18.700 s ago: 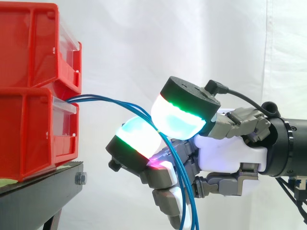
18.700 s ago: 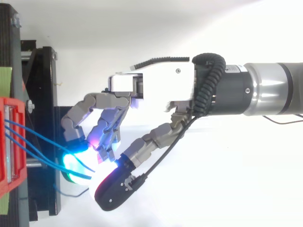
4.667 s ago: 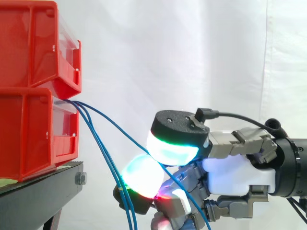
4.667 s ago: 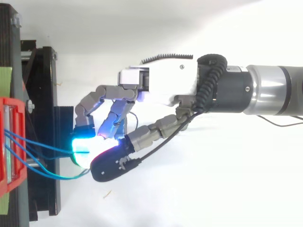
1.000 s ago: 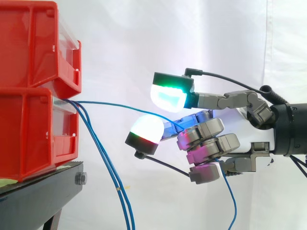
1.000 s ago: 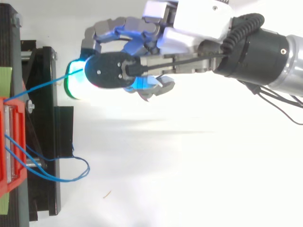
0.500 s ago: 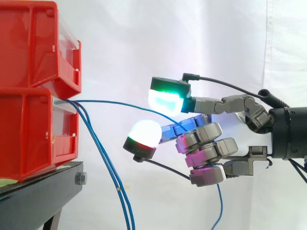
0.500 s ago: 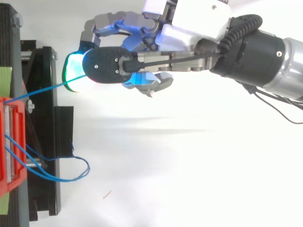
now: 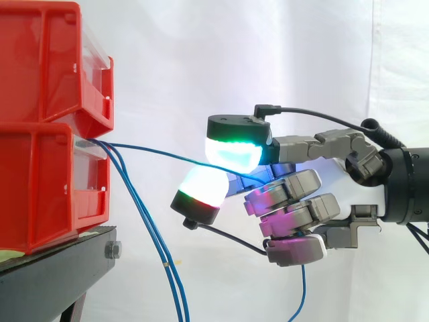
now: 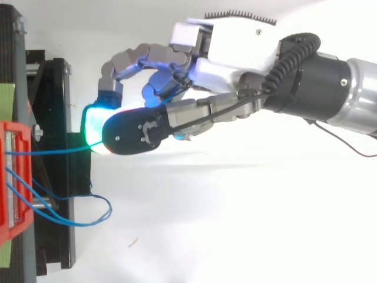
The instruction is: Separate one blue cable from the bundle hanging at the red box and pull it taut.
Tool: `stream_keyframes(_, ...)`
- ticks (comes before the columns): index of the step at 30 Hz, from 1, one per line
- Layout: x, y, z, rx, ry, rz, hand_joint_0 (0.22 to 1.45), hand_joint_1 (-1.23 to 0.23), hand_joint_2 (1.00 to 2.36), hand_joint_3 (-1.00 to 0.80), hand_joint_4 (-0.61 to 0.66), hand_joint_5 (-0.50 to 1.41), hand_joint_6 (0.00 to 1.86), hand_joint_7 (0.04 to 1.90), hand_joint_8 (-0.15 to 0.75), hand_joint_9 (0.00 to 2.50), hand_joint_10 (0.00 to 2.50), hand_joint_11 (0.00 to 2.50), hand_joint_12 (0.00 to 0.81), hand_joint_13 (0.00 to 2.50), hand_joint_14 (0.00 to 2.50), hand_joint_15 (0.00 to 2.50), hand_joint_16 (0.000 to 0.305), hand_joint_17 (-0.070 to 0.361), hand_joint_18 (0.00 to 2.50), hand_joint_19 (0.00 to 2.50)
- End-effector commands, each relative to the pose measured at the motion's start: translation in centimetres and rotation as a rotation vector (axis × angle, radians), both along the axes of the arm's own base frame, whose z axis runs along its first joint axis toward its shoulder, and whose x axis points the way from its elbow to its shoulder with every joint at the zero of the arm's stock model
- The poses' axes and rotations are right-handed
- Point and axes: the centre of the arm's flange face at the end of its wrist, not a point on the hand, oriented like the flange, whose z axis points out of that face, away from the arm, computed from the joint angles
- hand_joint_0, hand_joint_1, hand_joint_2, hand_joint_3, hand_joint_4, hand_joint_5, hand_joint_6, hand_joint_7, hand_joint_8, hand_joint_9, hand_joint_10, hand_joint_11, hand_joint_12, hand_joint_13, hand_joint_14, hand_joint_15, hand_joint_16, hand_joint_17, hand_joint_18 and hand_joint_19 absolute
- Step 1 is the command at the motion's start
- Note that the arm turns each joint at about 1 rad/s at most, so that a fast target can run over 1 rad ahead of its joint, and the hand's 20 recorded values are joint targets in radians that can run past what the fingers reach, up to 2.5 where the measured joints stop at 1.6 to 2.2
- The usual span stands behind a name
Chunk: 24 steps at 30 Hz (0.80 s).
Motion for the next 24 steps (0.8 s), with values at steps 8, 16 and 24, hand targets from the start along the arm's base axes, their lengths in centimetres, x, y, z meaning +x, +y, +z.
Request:
stream_keyframes(8, 0.1, 0.6, 0.0, -0.004, 0.000, 0.016, 0.64, -0.65, 1.02, -0.29, 0.24, -0.20, 0.80, 0.90, 0.333, 0.87, 1.30, 1.29, 0.352, 1.16, 1.20, 1.42, 0.045, 0.102, 1.32, 1.24)
stream_keyframes(16, 0.2, 1.6, 0.0, -0.020, 0.002, 0.032, 0.64, -0.63, 1.01, -0.31, 0.22, -0.19, 0.81, 0.93, 0.336, 0.89, 1.32, 1.32, 0.359, 1.20, 1.18, 1.42, 0.046, 0.104, 1.33, 1.22)
stream_keyframes(24, 0.2, 1.8, 0.0, -0.023, 0.006, 0.035, 0.64, -0.68, 1.01, -0.07, 0.17, -0.20, 0.89, 0.91, 0.377, 0.87, 1.56, 1.19, 0.402, 1.21, 1.26, 1.31, 0.055, 0.125, 1.40, 1.18)
